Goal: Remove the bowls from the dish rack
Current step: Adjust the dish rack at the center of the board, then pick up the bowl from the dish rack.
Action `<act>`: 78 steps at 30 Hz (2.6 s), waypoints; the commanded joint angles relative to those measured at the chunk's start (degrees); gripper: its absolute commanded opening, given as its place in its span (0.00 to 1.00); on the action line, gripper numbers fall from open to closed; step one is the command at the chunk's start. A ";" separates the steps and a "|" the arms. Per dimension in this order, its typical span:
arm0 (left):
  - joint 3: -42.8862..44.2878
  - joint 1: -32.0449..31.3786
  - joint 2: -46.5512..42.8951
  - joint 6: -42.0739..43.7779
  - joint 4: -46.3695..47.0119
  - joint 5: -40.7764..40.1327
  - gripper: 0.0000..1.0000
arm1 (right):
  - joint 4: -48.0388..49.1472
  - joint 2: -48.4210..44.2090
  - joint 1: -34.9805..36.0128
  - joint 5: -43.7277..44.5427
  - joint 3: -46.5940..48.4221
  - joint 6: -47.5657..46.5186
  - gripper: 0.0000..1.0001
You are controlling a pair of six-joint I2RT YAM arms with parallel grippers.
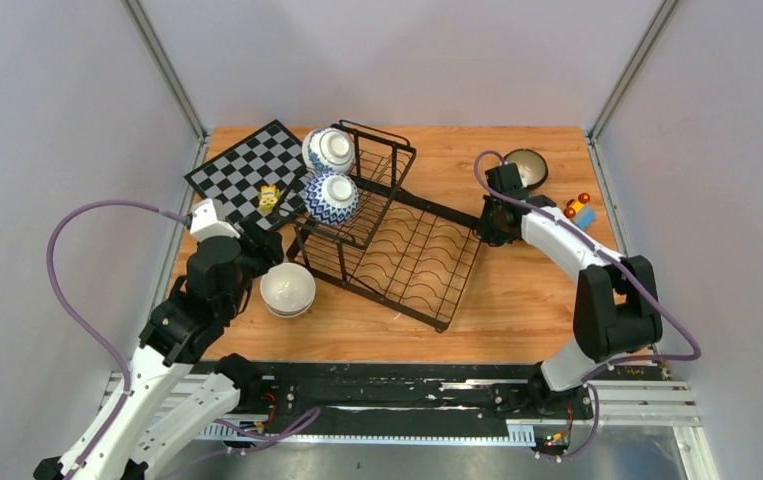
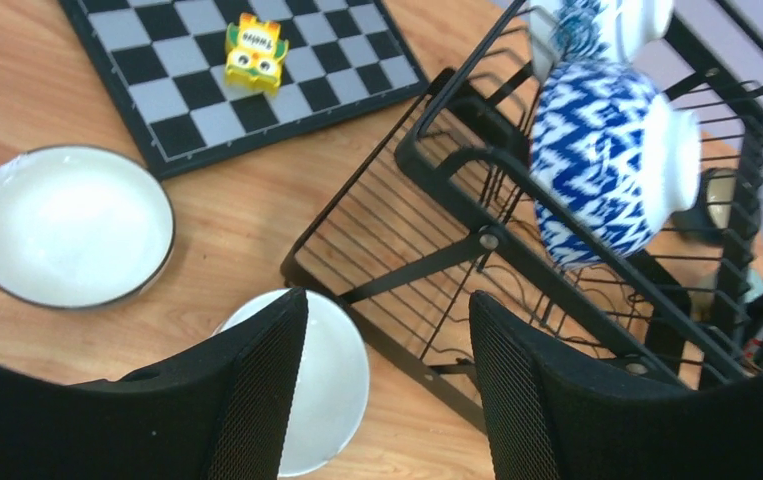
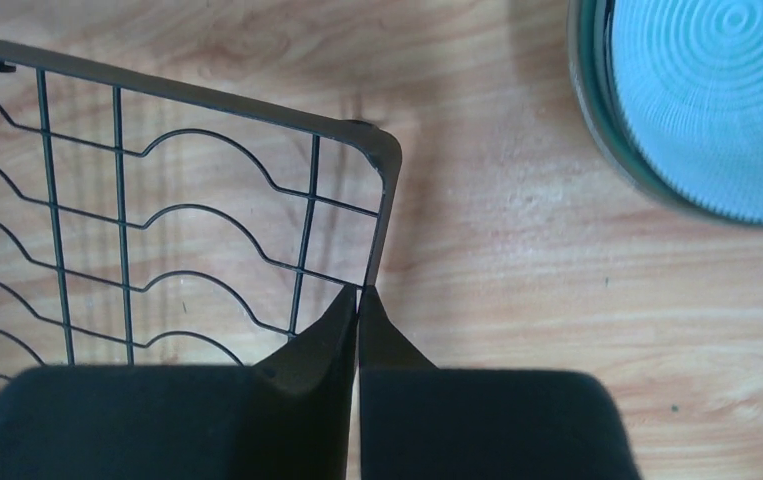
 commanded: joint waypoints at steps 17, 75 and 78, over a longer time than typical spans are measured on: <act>14.77 1.55 17.35 10.00 15.72 10.51 0.83 | 2.20 17.75 -5.73 -2.50 19.16 -10.08 0.00; 10.49 31.33 61.98 -37.71 87.95 77.95 0.71 | 8.16 -39.79 1.68 -23.61 -16.32 0.51 0.58; 10.19 31.21 62.61 -40.02 91.01 78.32 0.68 | 8.12 -40.14 1.68 -23.78 -16.50 0.53 0.58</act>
